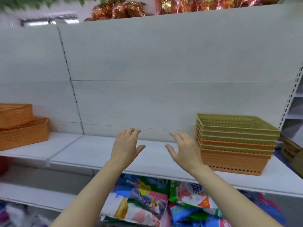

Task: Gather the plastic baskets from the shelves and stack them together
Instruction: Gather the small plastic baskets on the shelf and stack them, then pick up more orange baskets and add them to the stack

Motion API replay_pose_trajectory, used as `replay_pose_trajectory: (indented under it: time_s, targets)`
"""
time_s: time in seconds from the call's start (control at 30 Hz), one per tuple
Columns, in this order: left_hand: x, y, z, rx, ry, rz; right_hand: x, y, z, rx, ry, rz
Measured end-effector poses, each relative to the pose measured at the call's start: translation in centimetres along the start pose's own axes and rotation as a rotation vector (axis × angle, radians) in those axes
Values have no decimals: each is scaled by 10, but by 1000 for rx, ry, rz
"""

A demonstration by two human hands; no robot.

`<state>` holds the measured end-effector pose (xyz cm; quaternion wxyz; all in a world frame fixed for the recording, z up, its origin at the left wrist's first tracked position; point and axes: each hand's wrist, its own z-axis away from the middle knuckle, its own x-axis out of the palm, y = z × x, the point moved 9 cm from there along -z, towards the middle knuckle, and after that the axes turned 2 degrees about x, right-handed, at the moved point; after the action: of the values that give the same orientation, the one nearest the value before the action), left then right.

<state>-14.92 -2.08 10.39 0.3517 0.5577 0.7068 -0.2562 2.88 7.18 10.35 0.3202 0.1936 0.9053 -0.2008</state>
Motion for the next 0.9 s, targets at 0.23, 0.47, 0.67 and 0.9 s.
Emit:
replay_pose_trajectory:
  time_s: [0.23,0.47,0.67,0.9]
  targets:
    - [-37,-109,61,-108,-58,-99,74,-113,-1,-73,-65,-93]
    - [-66,-214,128,-262,-105,-152,144,-206,-1,-118,-153,-209]
    - [-76,-295,165,-372,-135,-248,206,-272,-21,-179,-215,-284]
    - [-80,-378,186,-511,-118,-340,286,-330,-62,-259,-265,-343]
